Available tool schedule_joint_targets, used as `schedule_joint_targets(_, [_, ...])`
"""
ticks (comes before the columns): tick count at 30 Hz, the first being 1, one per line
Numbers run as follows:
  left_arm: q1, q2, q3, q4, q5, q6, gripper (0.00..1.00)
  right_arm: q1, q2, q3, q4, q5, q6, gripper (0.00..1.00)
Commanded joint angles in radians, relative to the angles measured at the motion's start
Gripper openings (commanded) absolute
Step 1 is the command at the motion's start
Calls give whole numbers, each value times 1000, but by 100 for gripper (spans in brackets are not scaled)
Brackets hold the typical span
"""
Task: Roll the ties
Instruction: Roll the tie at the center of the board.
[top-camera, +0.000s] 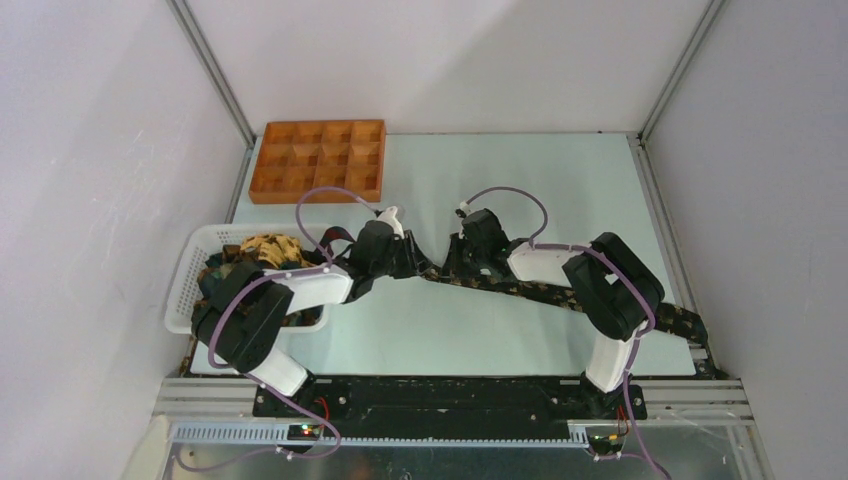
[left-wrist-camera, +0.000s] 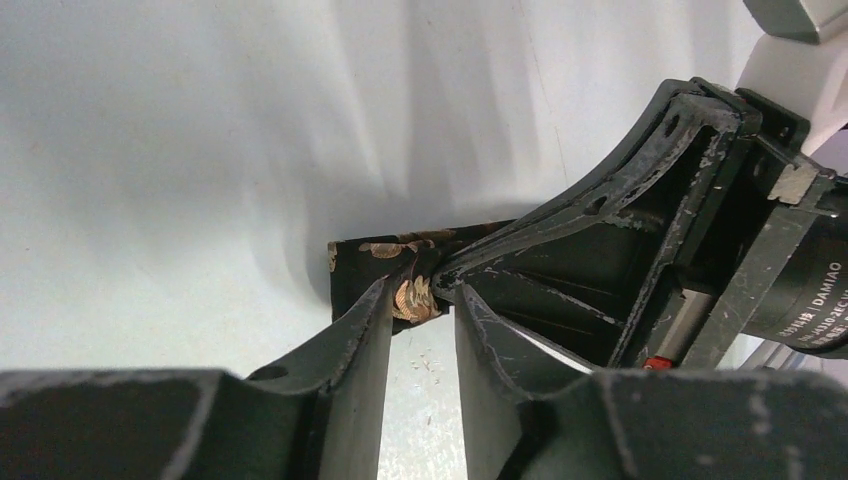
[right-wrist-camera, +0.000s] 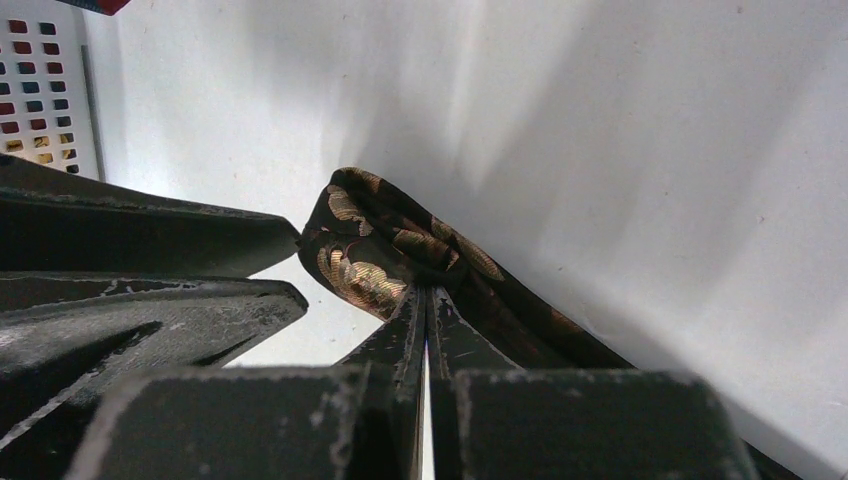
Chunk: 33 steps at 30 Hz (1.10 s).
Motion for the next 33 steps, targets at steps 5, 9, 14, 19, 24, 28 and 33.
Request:
schedule_joint_targets(5, [-1,-44,12,5,0,-8,10,4,34,10,-7,23,-5,0])
schedule_joint_targets(9, [-2,-23,14,19,8,-24,4,4,33,9,-9,24,-5,0])
schedule_joint_targets(14, [-1,15,45,20,0,-33,1,3,32,9,-8,23,-5,0])
schedule_joint_targets(19, [-2,58,54,9,-19,-38,0,1,28,10,-13,25,-8,0])
schedule_joint_targets(24, [-2,104,40,12,-25,-41,0,0,28,10,-14,25,-9,0])
schedule_joint_targets(28, [-2,152,25,20,-31,-53,0,-1,26,10,-13,24,-8,0])
schedule_joint_targets(33, [-1,187,10,49,-23,-61,0,-1,24,10,-16,25,-10,0])
